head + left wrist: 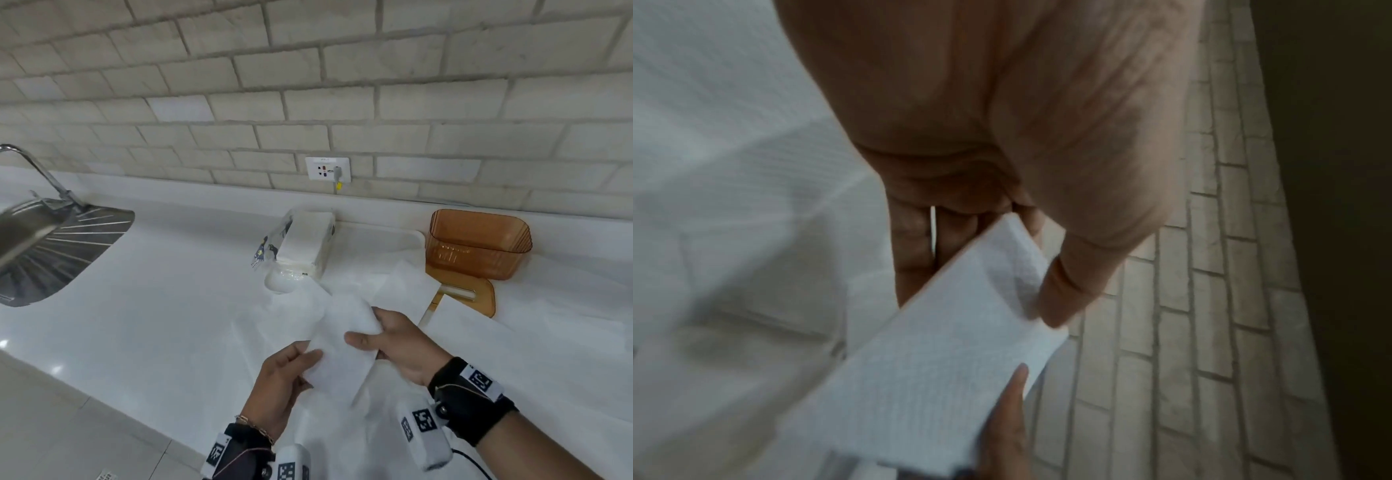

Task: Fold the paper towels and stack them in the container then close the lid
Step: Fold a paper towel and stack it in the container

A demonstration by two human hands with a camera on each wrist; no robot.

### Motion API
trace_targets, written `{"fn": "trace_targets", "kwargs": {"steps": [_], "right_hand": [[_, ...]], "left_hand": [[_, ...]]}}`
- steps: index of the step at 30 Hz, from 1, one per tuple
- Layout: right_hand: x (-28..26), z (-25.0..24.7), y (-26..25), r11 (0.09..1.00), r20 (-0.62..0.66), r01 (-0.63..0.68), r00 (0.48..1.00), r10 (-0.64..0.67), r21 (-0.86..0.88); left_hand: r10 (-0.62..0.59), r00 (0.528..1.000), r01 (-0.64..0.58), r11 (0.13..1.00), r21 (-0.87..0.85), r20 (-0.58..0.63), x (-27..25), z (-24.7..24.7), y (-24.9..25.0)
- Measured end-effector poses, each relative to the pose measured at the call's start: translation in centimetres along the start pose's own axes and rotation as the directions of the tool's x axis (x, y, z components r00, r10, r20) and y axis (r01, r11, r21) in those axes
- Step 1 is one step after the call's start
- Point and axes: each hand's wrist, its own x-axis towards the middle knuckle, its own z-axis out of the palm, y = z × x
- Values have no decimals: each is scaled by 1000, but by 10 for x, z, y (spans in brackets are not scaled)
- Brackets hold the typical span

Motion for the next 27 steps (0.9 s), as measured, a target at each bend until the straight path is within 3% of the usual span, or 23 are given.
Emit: {"fn": "trace_targets", "kwargs": {"steps": [6, 8, 9, 11, 13, 14, 16, 18, 21, 27], "right_hand": [[8, -3, 0, 915, -97, 102, 984, -151, -390], [15, -12, -4, 881, -220, 79, 954, -202, -466], [19, -20, -8, 877, -347, 36, 910, -227, -479], [27, -42, -12, 842, -603, -118, 750, -272, -526], [38, -70, -9, 748, -724, -314, 619, -306, -585], [44, -82, -7, 698, -740, -389, 602, -301, -601], [54, -99, -7, 613, -741, -491, 623, -249, -619], [59, -107, -11, 558, -704, -514, 684, -191, -651], [61, -113, -16, 576, -637, -452, 754, -163, -682], [59, -121, -25, 589, -668, -460, 718, -193, -665]], "left_hand": [[-7, 996, -27, 928, 371, 89, 34, 7, 5], [15, 996, -50, 910, 411, 87, 48, 14, 8], [29, 997, -58, 906, 420, 74, 55, 15, 11], [57, 997, -72, 904, 422, 47, 66, 15, 16], [68, 996, -89, 903, 421, 63, 75, 11, 19], [72, 994, -100, 902, 420, 81, 79, 9, 20], [79, 987, -131, 904, 407, 142, 85, 5, 23], [91, 969, -174, 909, 377, 228, 89, 1, 27], [75, 946, -195, 908, 371, 314, 96, 1, 34], [46, 934, -199, 890, 409, 354, 117, 12, 34]]}}
